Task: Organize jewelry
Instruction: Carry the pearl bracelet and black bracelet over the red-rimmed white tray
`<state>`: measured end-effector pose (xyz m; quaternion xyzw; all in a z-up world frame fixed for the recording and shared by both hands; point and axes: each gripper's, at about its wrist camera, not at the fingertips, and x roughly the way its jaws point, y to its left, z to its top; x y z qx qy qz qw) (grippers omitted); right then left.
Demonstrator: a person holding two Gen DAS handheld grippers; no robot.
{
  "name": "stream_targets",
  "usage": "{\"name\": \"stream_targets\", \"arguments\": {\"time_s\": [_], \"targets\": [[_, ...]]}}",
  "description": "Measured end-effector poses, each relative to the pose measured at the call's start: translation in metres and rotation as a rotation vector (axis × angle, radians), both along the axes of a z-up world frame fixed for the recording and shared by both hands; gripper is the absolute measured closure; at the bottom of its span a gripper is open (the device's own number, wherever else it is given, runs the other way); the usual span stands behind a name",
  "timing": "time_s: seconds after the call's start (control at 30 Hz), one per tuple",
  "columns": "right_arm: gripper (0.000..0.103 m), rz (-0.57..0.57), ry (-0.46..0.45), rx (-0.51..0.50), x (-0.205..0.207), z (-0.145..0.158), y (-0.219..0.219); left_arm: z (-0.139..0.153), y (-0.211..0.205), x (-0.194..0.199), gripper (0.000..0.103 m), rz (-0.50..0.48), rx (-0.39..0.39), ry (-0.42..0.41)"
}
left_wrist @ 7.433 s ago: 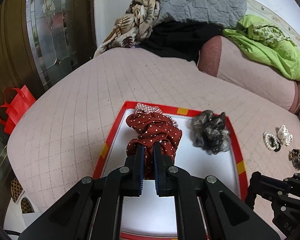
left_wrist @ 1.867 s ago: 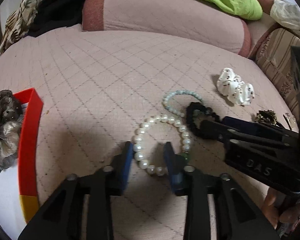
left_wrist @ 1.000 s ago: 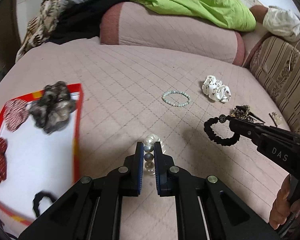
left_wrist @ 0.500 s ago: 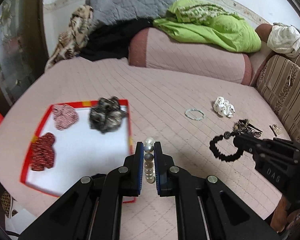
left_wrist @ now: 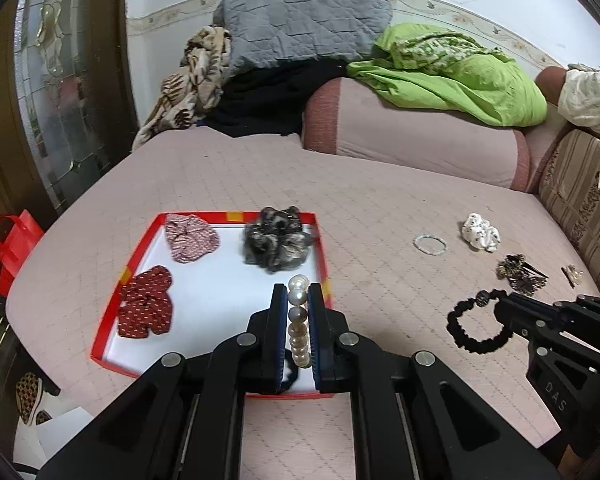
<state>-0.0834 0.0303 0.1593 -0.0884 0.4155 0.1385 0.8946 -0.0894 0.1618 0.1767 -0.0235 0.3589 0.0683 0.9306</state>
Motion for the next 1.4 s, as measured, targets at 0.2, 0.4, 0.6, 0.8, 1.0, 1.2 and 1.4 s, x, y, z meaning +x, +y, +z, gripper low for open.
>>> {"name": "stream_targets", "arguments": {"time_s": [0.2, 0.4, 0.6, 0.8, 1.0, 1.2, 1.4], "targets": [[0.095, 0.024, 0.007, -0.026, 0.000, -0.003, 0.014, -0.005, 0.021, -0.001, 0.093, 0.045, 0.007, 0.003], [0.095, 0.056, 0.025, -0.043, 0.004, -0.010, 0.030, -0.014, 0.041, 0.002, 0.093, 0.075, 0.000, 0.019], [0.095, 0.096, 0.051, -0.043, 0.011, -0.019, 0.047, -0.026, 0.060, 0.009, 0.093, 0.094, -0.004, 0.042], [0.095, 0.149, 0.081, 0.035, 0.021, -0.023, 0.059, -0.036, 0.079, 0.033, 0.093, 0.079, -0.056, 0.068], [0.094, 0.174, 0.096, 0.075, 0.036, -0.029, 0.077, -0.054, 0.097, 0.066, 0.093, 0.066, -0.074, 0.114], [0.094, 0.204, 0.108, 0.082, 0.054, -0.036, 0.098, -0.065, 0.115, 0.088, 0.093, 0.098, -0.075, 0.134], [0.094, 0.226, 0.133, 0.075, 0.075, -0.053, 0.126, -0.081, 0.132, 0.099, 0.093, 0.132, -0.105, 0.163]]}}
